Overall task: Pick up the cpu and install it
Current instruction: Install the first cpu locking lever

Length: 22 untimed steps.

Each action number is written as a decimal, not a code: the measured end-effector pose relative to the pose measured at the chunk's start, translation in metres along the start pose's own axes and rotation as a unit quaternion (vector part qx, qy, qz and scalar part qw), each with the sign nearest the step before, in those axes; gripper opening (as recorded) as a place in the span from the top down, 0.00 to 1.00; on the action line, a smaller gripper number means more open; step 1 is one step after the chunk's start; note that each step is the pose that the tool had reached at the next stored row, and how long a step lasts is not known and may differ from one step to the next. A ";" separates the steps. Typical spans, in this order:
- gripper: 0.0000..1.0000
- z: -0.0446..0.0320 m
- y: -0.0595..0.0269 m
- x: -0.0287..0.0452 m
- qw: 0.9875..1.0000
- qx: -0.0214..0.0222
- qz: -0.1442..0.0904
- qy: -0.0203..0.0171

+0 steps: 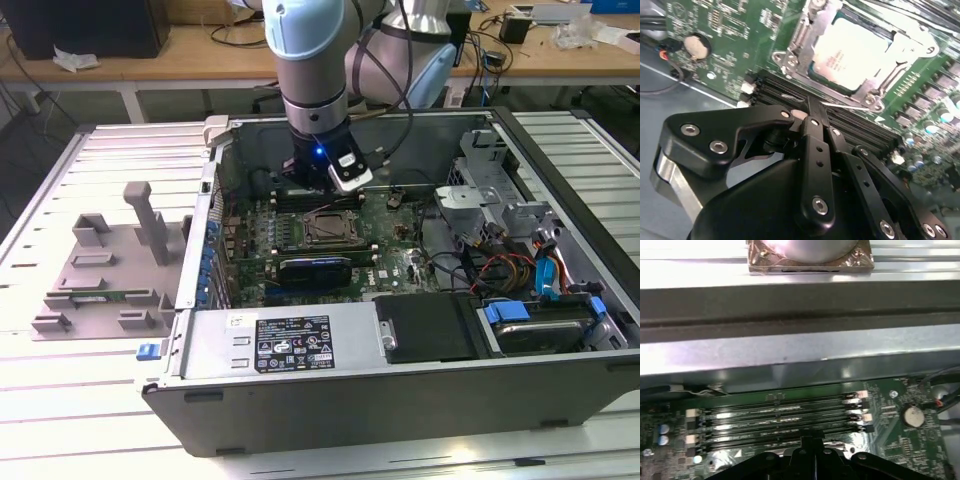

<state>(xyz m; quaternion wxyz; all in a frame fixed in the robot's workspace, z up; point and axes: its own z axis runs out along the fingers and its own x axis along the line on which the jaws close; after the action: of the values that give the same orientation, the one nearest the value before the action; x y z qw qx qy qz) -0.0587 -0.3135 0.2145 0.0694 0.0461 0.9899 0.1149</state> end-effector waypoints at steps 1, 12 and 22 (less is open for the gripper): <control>0.89 0.0002 -0.0001 0.0000 1.000 0.000 -0.003 -0.012; 0.89 0.0065 -0.0022 0.0132 0.999 -0.002 -0.006 -0.040; 0.89 0.0094 0.0008 0.0165 0.998 0.006 0.038 -0.051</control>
<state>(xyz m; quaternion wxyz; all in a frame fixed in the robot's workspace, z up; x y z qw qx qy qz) -0.0735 -0.3089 0.2035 0.1150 0.0902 0.9832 0.1093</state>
